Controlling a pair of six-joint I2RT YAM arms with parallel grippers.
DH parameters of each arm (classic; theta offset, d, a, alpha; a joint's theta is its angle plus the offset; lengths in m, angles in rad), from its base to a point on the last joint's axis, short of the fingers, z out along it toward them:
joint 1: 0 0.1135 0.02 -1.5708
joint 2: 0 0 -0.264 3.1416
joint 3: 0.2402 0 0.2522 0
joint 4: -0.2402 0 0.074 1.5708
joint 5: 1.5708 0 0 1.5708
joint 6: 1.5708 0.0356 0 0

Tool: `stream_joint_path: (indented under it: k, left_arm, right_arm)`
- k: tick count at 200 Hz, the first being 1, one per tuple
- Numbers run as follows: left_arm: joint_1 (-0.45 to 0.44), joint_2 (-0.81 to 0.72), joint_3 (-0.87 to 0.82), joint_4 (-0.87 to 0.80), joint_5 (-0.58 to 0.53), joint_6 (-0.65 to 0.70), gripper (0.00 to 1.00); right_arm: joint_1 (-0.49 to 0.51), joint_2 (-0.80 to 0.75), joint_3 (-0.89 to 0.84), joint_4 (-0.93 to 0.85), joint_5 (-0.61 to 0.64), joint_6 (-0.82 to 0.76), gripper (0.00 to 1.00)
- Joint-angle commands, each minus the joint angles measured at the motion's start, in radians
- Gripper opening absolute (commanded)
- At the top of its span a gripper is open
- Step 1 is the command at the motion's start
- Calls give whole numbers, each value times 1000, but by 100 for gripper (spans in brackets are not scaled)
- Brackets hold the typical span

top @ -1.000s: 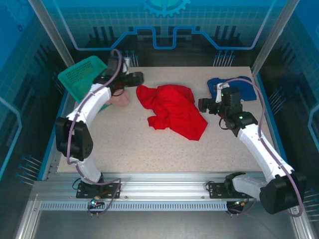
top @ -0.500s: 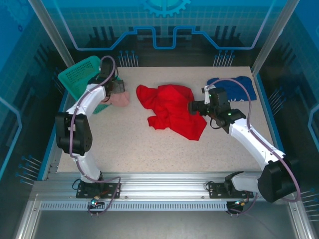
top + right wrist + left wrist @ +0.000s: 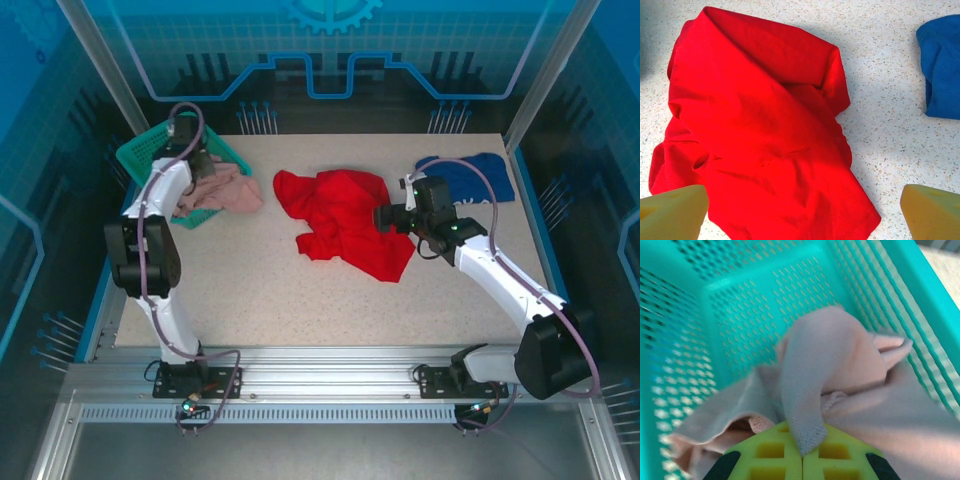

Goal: Fold the inside-out t-shirt

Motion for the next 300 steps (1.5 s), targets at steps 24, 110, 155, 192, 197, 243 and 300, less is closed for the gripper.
stream_joint_path:
  k: [24,110,155,192,197,243,300]
  left_arm:
    - [151,-11,132,119,-119,-92,0]
    - [-9,-49,48,81,21,17,88]
    - [-214,-61,-92,183,37,50,99]
    - [-216,193,185,10,-59,13,99]
    - [-214,218,213,2,-58,10,99]
    - [-173,434,489,-123,-15,-30,85]
    - [-119,377,395,-162,135,0,52]
  right_arm:
    - [11,-20,13,11,1,14,100]
    - [23,49,51,20,-19,25,100]
    - [34,89,57,30,-28,24,100]
    - [40,82,37,42,-33,28,100]
    - [40,79,31,45,-32,28,100]
    - [41,64,7,43,-31,31,100]
    - [40,67,-20,62,-42,51,100]
